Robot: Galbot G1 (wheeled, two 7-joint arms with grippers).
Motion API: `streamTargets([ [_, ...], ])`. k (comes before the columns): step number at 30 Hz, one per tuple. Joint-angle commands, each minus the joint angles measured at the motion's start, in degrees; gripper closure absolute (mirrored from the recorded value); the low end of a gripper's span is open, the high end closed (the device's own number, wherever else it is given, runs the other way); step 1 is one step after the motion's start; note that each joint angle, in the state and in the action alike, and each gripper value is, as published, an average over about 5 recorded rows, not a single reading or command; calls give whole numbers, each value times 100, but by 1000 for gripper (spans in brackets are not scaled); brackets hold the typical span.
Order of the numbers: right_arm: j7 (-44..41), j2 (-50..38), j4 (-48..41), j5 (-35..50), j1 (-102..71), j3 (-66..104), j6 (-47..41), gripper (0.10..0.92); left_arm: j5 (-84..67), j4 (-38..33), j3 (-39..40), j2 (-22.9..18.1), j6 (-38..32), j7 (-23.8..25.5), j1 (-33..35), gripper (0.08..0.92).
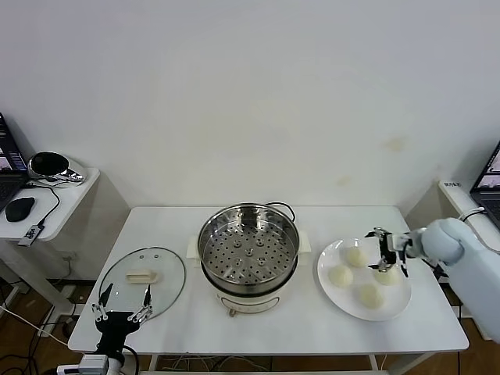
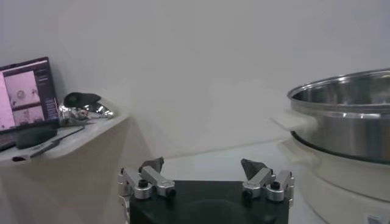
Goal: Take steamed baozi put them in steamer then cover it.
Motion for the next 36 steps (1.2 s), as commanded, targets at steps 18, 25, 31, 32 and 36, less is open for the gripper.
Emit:
streamTargets([
  [18, -257, 1227, -1959, -602, 1201, -1331, 22, 210, -22, -48, -206, 71, 33, 28, 12, 177],
  [25, -245, 1242, -1987, -607, 1165, -1343, -28, 286, -22, -30, -192, 73, 25, 26, 0, 177],
  [31, -210, 1250, -1974, -604, 1151, -1352, -9, 357, -22, -40, -191, 70, 23, 19, 0, 177],
  [32, -209, 1244, -1957, -596, 1148, -1358, -4, 369, -23, -43, -191, 70, 23, 18, 1, 177],
  [36, -236, 1116, -1768, -446, 1212, -1480, 8, 410, -23, -52, -194, 73, 22, 15, 13, 177],
])
